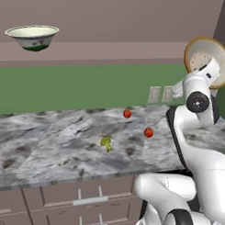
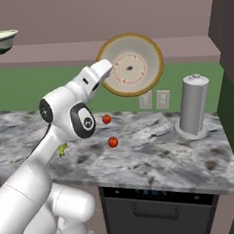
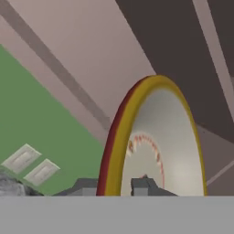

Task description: Pick both bowls and place them on the counter. Then place the apple in one bowl and place the broccoli in the other bowl.

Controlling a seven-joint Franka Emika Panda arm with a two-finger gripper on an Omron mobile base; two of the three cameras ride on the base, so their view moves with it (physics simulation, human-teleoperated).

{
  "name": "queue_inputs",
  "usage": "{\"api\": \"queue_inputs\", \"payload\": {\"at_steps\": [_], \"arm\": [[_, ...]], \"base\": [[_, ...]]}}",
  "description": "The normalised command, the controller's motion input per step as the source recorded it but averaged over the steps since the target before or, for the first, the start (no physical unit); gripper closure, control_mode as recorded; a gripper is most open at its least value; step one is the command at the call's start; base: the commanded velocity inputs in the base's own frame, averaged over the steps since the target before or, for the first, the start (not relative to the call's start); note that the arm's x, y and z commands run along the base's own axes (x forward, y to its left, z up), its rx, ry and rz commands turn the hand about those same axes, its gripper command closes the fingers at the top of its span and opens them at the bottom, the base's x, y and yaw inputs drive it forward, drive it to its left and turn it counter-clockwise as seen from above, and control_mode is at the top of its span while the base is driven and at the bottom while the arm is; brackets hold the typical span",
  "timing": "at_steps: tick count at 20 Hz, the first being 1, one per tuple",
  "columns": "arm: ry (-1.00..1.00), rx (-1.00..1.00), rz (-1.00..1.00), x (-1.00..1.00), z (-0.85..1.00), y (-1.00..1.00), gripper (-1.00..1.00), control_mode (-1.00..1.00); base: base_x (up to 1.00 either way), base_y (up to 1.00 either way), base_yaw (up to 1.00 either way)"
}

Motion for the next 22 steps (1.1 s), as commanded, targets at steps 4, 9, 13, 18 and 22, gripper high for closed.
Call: {"api": "queue_inputs", "payload": {"at_steps": [4,9,13,18,22], "arm": [[0.05,-0.25,0.00,-0.50,-0.42,0.38,1.00,-1.00],[0.11,-0.15,0.00,-0.32,-0.63,0.07,1.00,-1.00],[0.18,-0.01,-0.10,0.01,-0.22,0.03,1.00,-1.00],[0.21,0.00,-0.22,0.09,-0.09,0.10,1.00,-1.00],[0.19,0.00,-0.27,0.20,-0.22,0.35,1.00,-1.00]], "base": [[0.00,0.00,0.00],[0.00,0.00,0.00],[0.00,0.00,0.00],[0.00,0.00,0.00],[0.00,0.00,0.00]]}}
